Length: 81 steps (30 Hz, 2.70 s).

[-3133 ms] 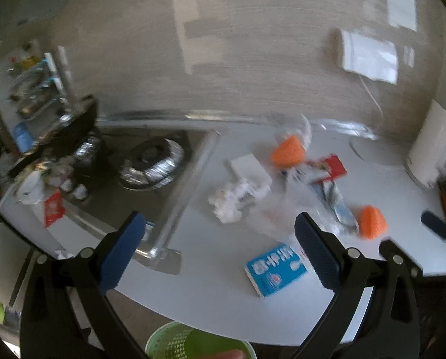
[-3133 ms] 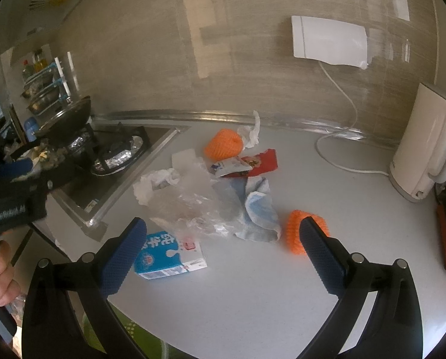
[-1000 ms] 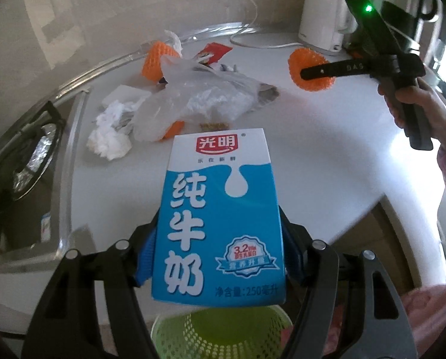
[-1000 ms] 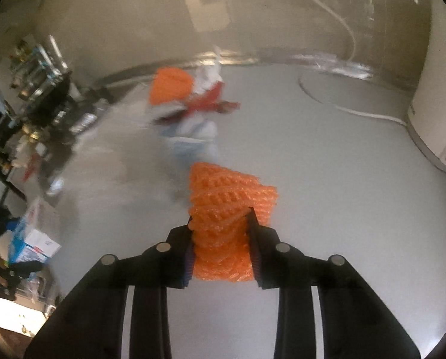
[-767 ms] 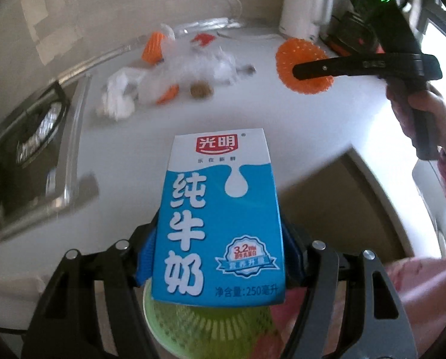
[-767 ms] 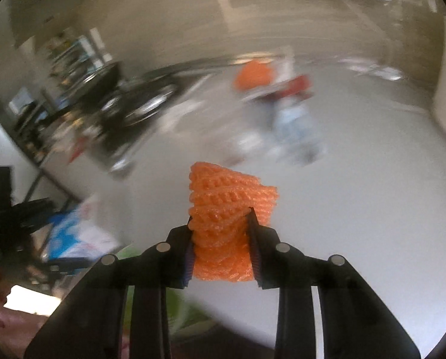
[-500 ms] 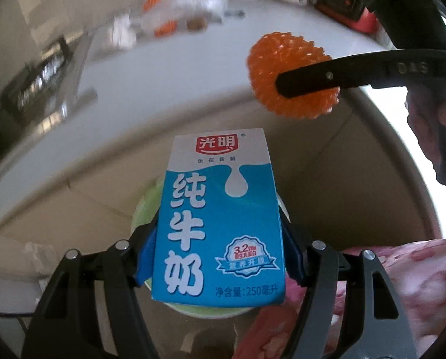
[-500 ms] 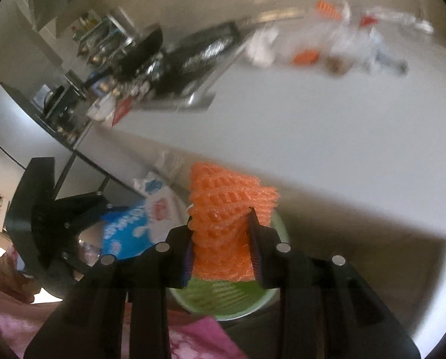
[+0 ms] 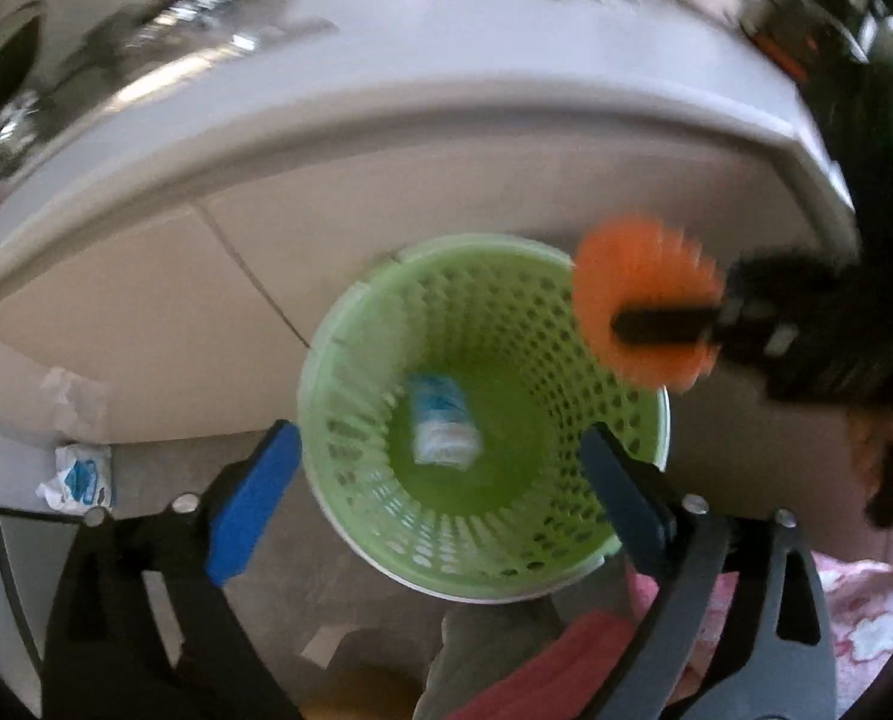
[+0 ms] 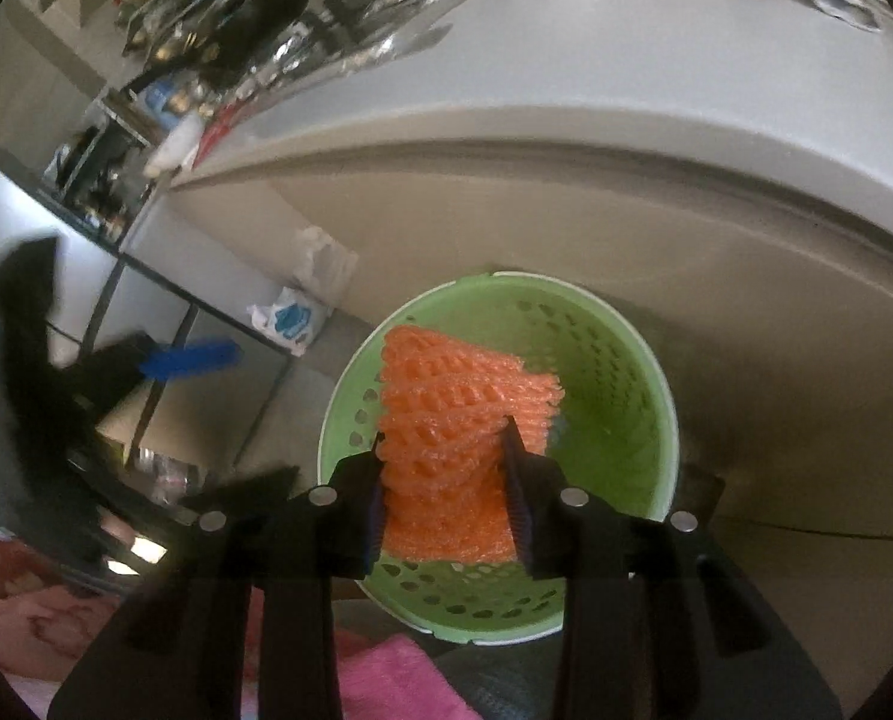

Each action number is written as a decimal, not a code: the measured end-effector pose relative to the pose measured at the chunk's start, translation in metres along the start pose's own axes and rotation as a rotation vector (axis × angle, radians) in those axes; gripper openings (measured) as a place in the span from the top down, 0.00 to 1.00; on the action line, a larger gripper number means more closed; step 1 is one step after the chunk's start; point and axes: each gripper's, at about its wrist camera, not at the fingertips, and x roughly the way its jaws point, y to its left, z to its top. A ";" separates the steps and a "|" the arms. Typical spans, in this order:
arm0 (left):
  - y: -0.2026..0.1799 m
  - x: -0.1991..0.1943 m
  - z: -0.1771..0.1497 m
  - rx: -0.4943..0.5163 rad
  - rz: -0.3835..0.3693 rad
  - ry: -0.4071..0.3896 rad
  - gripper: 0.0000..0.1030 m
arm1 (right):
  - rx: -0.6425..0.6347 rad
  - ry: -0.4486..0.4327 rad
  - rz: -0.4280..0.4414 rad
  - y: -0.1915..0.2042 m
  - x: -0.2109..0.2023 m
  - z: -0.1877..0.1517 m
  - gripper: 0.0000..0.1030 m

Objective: Collect trash
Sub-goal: 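Carry carton and orange net down to the green basket and release both, then grasp the crumpled tissue with the left tool while the right grasps the plastic bag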

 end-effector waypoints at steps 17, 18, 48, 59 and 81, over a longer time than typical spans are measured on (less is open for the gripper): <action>0.026 -0.086 0.060 -0.063 0.075 -0.249 0.07 | 0.120 -0.091 -0.070 -0.014 -0.059 0.028 0.02; 0.025 -0.088 0.067 -0.058 0.071 -0.258 0.07 | 0.106 -0.118 -0.096 -0.015 -0.073 0.033 0.02; 0.026 0.039 0.329 -0.170 0.126 -0.223 0.07 | -0.154 -0.218 -0.313 -0.145 -0.063 0.269 0.12; 0.015 0.089 0.360 -0.116 0.122 -0.149 0.09 | -0.055 -0.212 -0.145 -0.173 -0.089 0.267 0.85; 0.016 -0.018 0.286 -0.173 0.020 -0.262 0.84 | -0.047 -0.423 -0.094 -0.107 -0.179 0.229 0.84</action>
